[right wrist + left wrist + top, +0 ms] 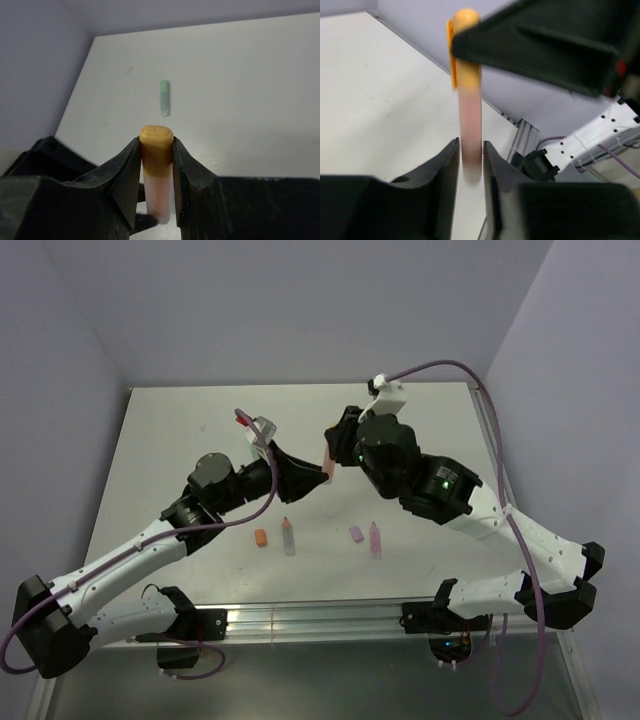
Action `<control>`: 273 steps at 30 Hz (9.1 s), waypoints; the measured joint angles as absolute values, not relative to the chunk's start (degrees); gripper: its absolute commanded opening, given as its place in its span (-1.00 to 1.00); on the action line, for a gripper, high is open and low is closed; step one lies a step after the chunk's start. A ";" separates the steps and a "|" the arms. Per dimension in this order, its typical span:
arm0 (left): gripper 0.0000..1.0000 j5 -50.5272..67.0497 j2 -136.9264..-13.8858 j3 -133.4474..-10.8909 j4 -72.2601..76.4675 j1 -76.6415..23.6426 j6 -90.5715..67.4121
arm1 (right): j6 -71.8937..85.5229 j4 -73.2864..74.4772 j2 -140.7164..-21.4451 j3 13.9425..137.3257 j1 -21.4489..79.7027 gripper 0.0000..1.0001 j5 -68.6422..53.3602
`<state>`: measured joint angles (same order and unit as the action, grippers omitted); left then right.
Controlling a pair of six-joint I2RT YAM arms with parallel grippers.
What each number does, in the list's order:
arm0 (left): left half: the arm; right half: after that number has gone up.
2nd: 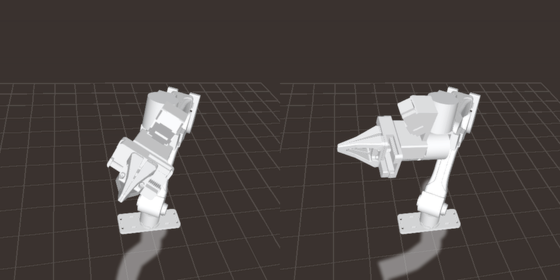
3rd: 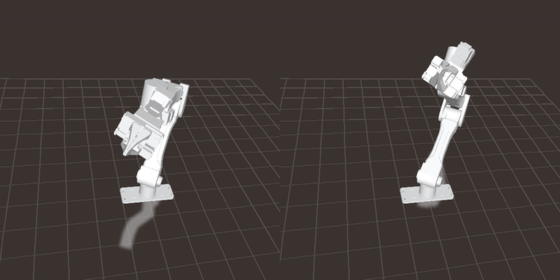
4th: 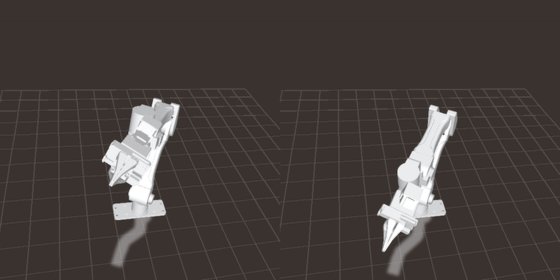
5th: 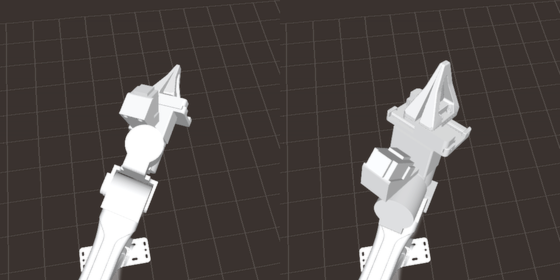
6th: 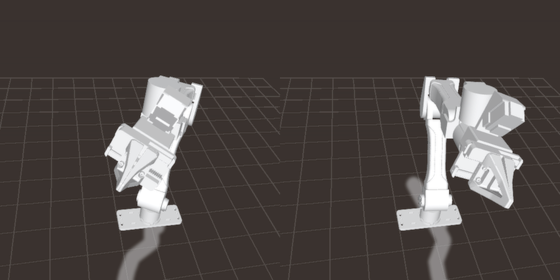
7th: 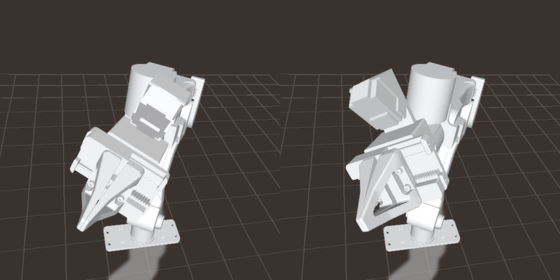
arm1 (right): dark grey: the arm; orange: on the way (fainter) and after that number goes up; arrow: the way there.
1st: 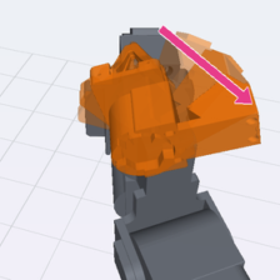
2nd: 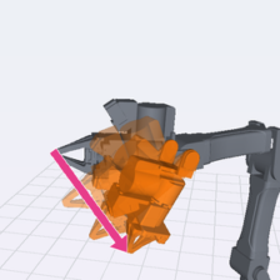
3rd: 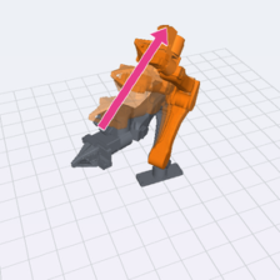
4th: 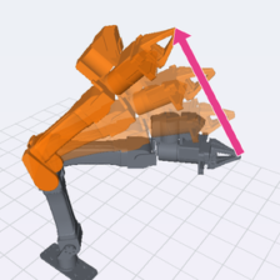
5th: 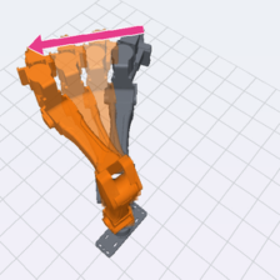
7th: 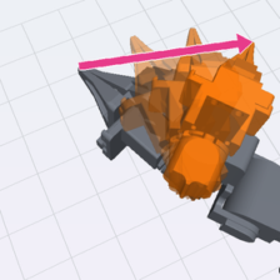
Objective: Insert the pens into the pen caps
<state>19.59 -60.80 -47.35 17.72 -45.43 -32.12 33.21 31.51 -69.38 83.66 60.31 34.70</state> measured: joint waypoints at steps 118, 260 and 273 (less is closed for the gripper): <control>0.12 -20.56 -45.25 -52.66 -26.37 -34.94 -41.63 | 41.71 27.68 -113.84 77.62 60.25 -0.07 12.16; -0.99 -8.49 -45.89 -51.16 -27.55 -21.12 -47.35 | 41.30 29.63 -108.90 84.99 62.28 -0.10 13.28; -0.99 -8.54 -42.92 -51.24 -29.02 -21.08 -47.18 | 41.39 22.72 -113.21 86.94 67.35 -0.62 6.74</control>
